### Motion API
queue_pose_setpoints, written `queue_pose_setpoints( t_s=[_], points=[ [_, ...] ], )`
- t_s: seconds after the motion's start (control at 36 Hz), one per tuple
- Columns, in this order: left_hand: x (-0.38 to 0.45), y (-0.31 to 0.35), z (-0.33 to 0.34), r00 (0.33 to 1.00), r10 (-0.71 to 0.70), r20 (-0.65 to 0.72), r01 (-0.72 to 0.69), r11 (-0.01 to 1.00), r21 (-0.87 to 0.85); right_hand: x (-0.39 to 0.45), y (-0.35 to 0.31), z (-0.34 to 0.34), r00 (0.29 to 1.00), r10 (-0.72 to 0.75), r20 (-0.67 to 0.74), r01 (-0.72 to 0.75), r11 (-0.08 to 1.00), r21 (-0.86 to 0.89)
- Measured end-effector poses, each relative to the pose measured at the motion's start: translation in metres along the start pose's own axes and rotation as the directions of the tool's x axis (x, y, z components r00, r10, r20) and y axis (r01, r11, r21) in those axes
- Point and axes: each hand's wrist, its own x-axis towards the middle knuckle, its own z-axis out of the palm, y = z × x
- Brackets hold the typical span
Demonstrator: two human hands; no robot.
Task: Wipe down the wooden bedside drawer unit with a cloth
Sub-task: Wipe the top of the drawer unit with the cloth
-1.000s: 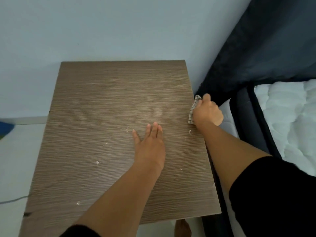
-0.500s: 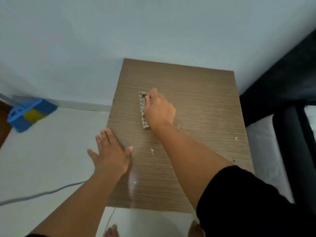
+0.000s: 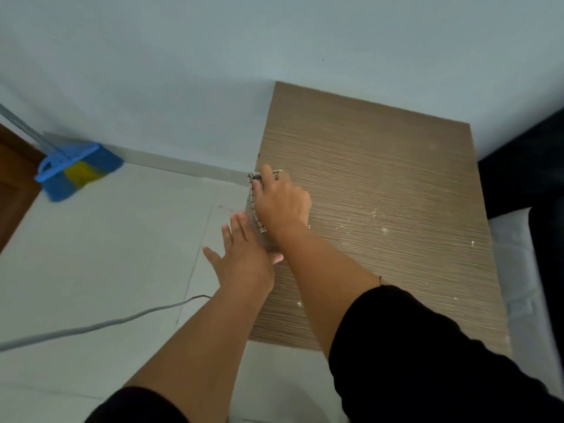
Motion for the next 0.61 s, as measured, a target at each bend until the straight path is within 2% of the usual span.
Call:
queue_pose_setpoints(
  t_s=[0.11,0.42,0.53,0.61],
  points=[
    [-0.001,0.001,0.005,1.000,-0.021,-0.013,0.021,0.999,-0.043,-0.003,0.008,0.000,1.000,-0.010,0.011,0.010,1.000,0.003],
    [-0.007,0.011,0.013,0.994,-0.075,-0.079,0.071,0.997,-0.043,-0.018,0.077,-0.005,0.995,0.097,0.006,-0.097,0.995,0.024],
    [-0.015,0.029,0.018,0.985,0.061,-0.164,-0.037,0.989,0.145,-0.027,0.111,-0.009,0.987,0.158,0.012,-0.158,0.987,0.027],
    [-0.021,0.054,0.025,0.967,0.168,-0.191,-0.124,0.967,0.223,-0.034,0.138,-0.010,0.978,0.208,0.017,-0.209,0.977,0.030]
  ],
)
